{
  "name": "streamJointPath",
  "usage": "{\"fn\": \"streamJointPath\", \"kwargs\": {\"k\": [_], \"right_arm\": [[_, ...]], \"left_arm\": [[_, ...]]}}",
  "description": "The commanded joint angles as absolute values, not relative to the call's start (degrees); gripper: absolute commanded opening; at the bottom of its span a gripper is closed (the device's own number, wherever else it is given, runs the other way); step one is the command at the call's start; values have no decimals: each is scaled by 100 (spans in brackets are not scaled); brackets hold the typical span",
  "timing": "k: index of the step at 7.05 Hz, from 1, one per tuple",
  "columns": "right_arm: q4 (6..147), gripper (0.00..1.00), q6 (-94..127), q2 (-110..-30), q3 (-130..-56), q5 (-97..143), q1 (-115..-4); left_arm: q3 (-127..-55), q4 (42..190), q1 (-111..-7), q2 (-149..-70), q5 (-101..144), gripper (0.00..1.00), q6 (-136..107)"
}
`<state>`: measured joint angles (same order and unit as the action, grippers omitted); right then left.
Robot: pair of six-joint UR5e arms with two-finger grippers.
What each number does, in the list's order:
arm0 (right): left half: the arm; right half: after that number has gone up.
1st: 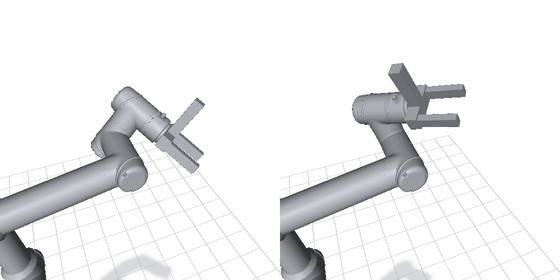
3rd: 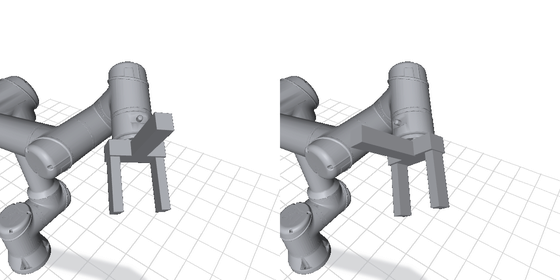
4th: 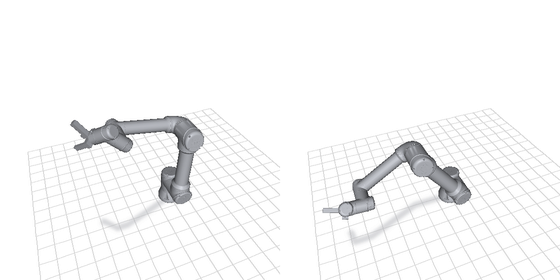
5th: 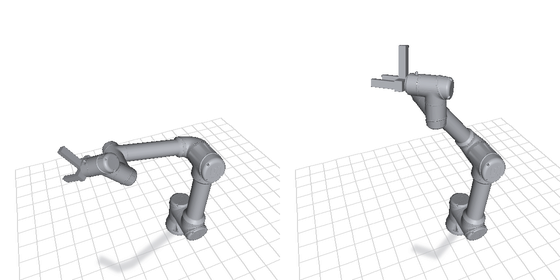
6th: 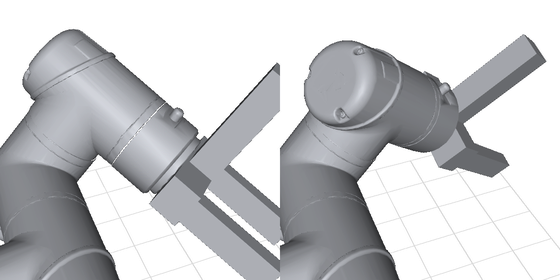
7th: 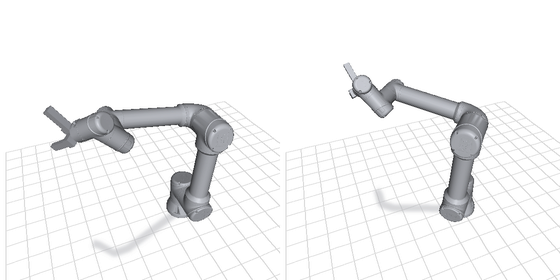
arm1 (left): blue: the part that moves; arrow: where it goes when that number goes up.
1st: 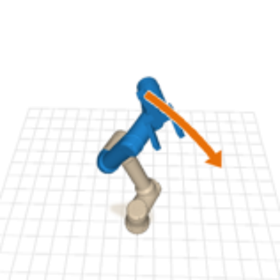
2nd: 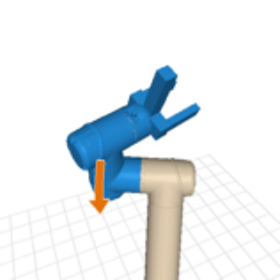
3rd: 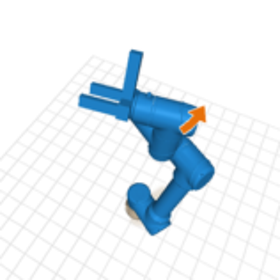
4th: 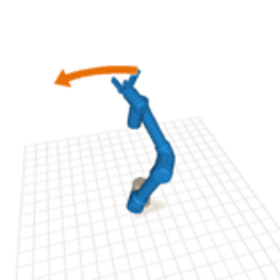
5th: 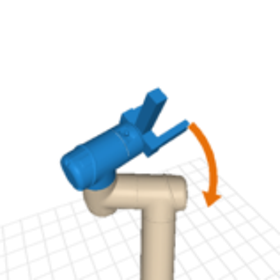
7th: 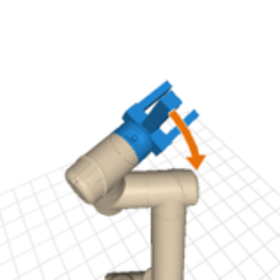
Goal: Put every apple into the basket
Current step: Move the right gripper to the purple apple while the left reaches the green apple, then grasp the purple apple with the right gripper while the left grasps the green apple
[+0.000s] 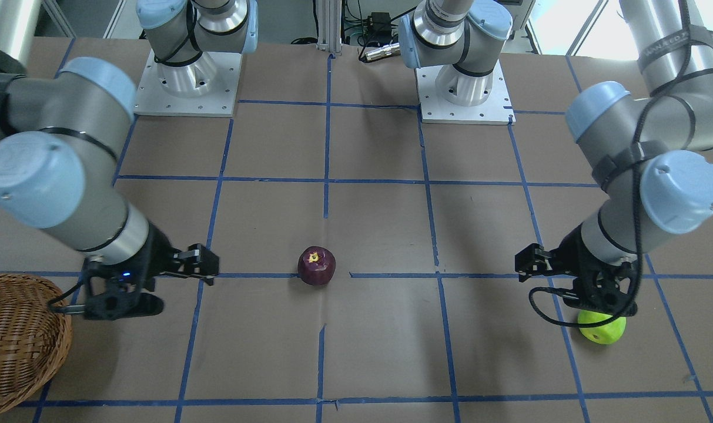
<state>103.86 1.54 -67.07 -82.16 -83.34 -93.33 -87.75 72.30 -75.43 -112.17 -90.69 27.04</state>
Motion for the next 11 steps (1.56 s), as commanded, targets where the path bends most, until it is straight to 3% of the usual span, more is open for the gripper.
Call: {"fn": "streamJointPath", "kwargs": {"k": [1,5,8,9,10,11], "right_arm": [[10528,100,1735,-6602,-8348,-8306,-10289],[13748,100,2608,-6347,-10061,-8332,-10792],[13957,100,2541,-5916,-10125,-8385,-10968],[13922,100,2105,-5906,-10116,-8576,-10977],[13922,85,1909,-5906,-10081,-8883,-10978],[13887,60,1864,-5932,-9951,-8894,-10969]], "left_arm": [[-8719,6876,-6867,-11661,-9070,100,4018],[-8719,5987,-6592,-12330,-9105,100,4667],[-8710,5582,-6583,-12524,-9114,100,4790],[-8727,5477,-6583,-12577,-9114,88,4790],[-8736,5545,-6583,-12568,-9123,64,4790],[-8736,5668,-6644,-12455,-9123,32,4790]]}}
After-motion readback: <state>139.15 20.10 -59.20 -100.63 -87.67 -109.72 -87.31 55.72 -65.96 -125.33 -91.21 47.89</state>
